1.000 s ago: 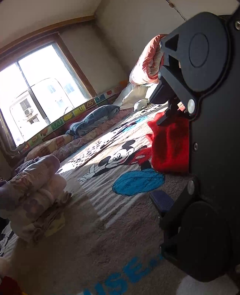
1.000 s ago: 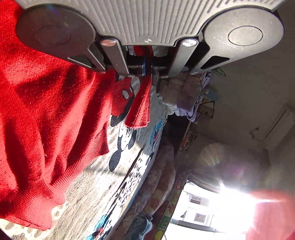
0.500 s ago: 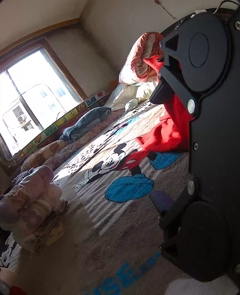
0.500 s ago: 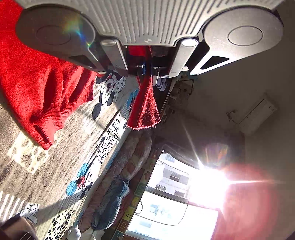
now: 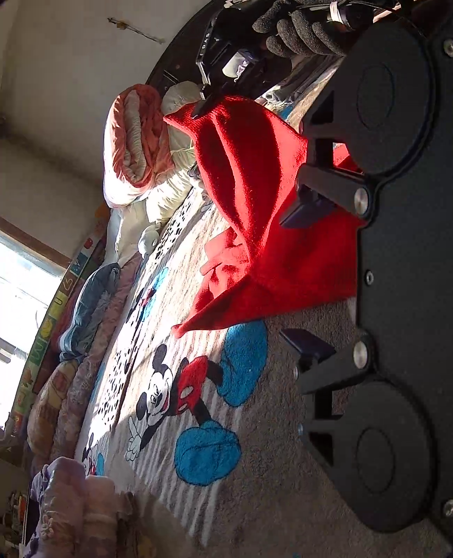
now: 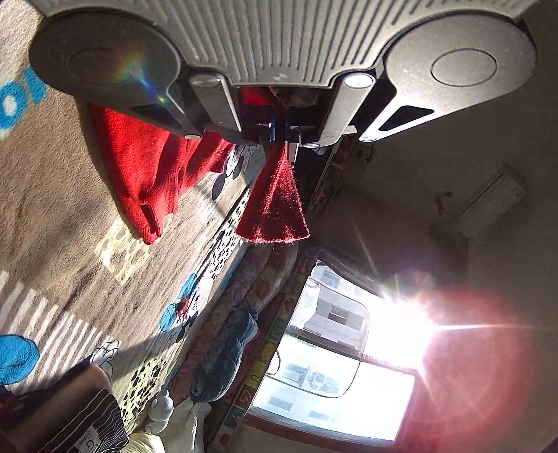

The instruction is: Fold clothes

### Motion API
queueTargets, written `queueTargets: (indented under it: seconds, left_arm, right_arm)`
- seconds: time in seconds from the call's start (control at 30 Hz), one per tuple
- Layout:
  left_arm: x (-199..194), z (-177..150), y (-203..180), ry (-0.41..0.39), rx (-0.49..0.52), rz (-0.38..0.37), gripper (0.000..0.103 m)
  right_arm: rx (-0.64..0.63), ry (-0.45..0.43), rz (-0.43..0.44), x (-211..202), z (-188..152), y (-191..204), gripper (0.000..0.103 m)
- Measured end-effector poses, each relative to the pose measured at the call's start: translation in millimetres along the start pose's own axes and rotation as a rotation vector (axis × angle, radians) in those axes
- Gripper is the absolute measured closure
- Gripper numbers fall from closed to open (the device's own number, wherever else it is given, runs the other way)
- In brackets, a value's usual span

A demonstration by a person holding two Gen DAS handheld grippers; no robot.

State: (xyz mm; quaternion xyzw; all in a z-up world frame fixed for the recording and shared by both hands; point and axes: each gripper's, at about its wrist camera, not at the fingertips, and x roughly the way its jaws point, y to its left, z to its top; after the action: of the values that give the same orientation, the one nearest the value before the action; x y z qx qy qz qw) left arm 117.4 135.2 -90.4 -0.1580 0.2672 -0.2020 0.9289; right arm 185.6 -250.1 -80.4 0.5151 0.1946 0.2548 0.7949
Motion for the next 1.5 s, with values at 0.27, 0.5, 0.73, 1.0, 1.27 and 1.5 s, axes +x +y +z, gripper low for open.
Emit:
queueTargets:
  seconds: [0.27,0.5,0.73,1.0,1.27,1.5]
  left_arm:
    - [28,-23,-33,0.117,0.22,-0.002,0.051]
    - [31,-30,-44,0.153,0.29,-0.033,0.051]
    - [8,-11,-6,0.07,0.149,0.073,0.051]
    - [-3,-6,4,0.011,0.093,0.099,0.069]
    - [19,-20,-30,0.075,0.219,0.039,0.073]
    - [43,-29,-40,0.168,0.25,0.083,0.073]
  right_arm:
    - [0.043,-0.039,-0.056,-33,4,-30,0.096]
    - [0.079,-0.07,-0.086,-44,8,-59,0.096]
    - [0.125,-0.007,-0.098,-35,4,-95,0.096]
    - [0.166,-0.007,-0.092,-31,1,-130,0.096]
    - [0.178,0.024,-0.069,-20,-1,-144,0.096]
    - [0.166,0.066,-0.046,-15,-5,-142,0.095]
